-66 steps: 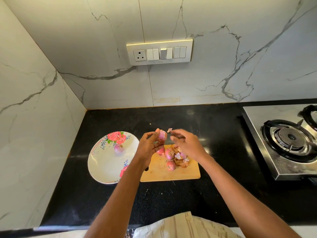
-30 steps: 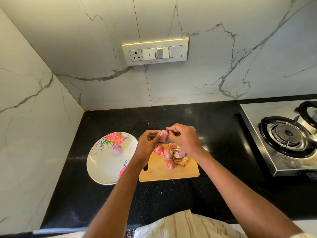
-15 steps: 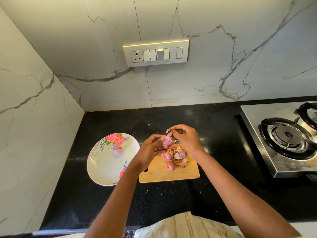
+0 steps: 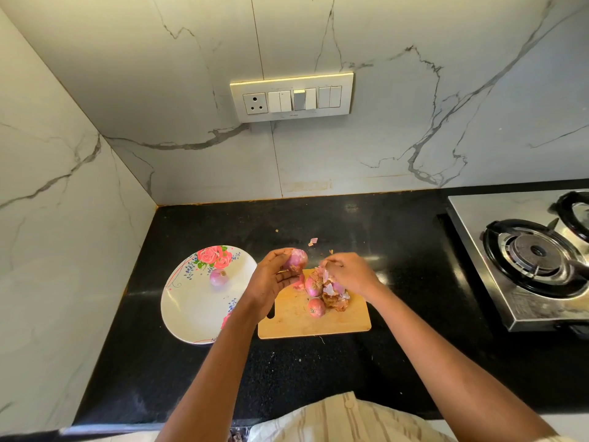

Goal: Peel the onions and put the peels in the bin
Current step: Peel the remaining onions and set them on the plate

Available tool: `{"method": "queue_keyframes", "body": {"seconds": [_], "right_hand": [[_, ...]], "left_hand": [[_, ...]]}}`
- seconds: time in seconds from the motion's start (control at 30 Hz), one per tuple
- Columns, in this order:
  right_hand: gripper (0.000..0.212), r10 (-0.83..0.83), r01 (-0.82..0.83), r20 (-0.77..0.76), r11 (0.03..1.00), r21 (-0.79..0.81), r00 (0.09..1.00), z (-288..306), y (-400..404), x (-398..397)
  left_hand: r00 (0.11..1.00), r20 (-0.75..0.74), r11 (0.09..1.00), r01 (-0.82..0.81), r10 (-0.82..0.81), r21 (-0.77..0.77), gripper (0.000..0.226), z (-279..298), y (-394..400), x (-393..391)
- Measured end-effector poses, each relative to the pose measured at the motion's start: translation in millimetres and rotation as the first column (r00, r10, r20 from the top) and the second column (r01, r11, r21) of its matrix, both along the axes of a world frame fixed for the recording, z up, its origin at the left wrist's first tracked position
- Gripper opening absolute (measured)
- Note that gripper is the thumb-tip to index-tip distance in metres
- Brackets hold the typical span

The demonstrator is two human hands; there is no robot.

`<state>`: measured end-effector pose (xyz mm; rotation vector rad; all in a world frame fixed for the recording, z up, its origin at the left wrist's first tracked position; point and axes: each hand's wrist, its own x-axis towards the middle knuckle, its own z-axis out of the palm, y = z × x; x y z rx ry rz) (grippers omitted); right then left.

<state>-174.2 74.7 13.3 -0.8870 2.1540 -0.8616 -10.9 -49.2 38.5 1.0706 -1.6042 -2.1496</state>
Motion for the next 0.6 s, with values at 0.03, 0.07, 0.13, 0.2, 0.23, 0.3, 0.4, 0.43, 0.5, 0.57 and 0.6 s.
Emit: {"method": "queue_keyframes", "body": {"seconds": [0.03, 0.07, 0.13, 0.2, 0.23, 0.3, 0.4, 0.43, 0.5, 0.57, 0.6], "right_hand": [[0.026, 0.036, -0.034, -0.037, 0.999, 0.03, 0.999, -2, 1, 3], [0.027, 0.04, -0.039, -0.064, 0.999, 0.03, 0.997, -4, 2, 5], [0.025, -0.002, 0.0, -0.052, 0.999, -0.042, 0.999, -2, 4, 8], [0.02, -0.043, 0.048, 0.033, 0.983, -0.178, 0.999, 4, 2, 11], [0.018, -0.057, 0.074, 0.076, 0.966, -0.249, 0.996, 8, -1, 12], [0.021, -0.059, 0.11, 0.153, 0.928, -0.355, 0.986, 20, -7, 14], [0.027, -0.06, 0.075, 0.051, 0.916, -0.394, 0.997, 32, -13, 17], [0.026, -0.072, 0.071, 0.013, 0.914, -0.4, 0.997, 34, -13, 17], [0.025, -0.1, 0.085, -0.014, 0.903, -0.421, 0.995, 36, -12, 16], [0.023, -0.115, 0.083, -0.049, 0.897, -0.434, 0.992, 37, -12, 13], [0.023, -0.118, 0.074, -0.074, 0.896, -0.439, 0.99, 38, -13, 13]], "left_hand": [[1.0, 0.008, 1.0, -0.006, 0.006, -0.009, 0.029, -1, 2, -2], [1.0, 0.016, 1.0, -0.012, 0.012, -0.017, 0.029, -1, 4, -5], [0.999, 0.021, 0.999, -0.031, 0.032, -0.019, 0.03, -2, 6, -9], [0.999, 0.001, 0.999, -0.054, 0.054, 0.001, 0.027, -2, 5, -11], [0.998, -0.013, 0.998, -0.062, 0.062, 0.006, 0.026, -2, 4, -12], [0.996, -0.051, 0.997, -0.08, 0.08, 0.002, 0.028, -1, 3, -14], [0.991, -0.102, 0.995, -0.091, 0.087, -0.038, 0.033, 3, 2, -18], [0.992, -0.103, 0.995, -0.082, 0.075, -0.06, 0.032, 4, 1, -20], [0.995, -0.087, 0.993, -0.055, 0.046, -0.102, 0.031, 6, 0, -25], [0.997, -0.071, 0.99, -0.041, 0.031, -0.136, 0.035, 8, 0, -29], [0.997, -0.065, 0.988, -0.042, 0.033, -0.151, 0.037, 9, -1, -30]]}}
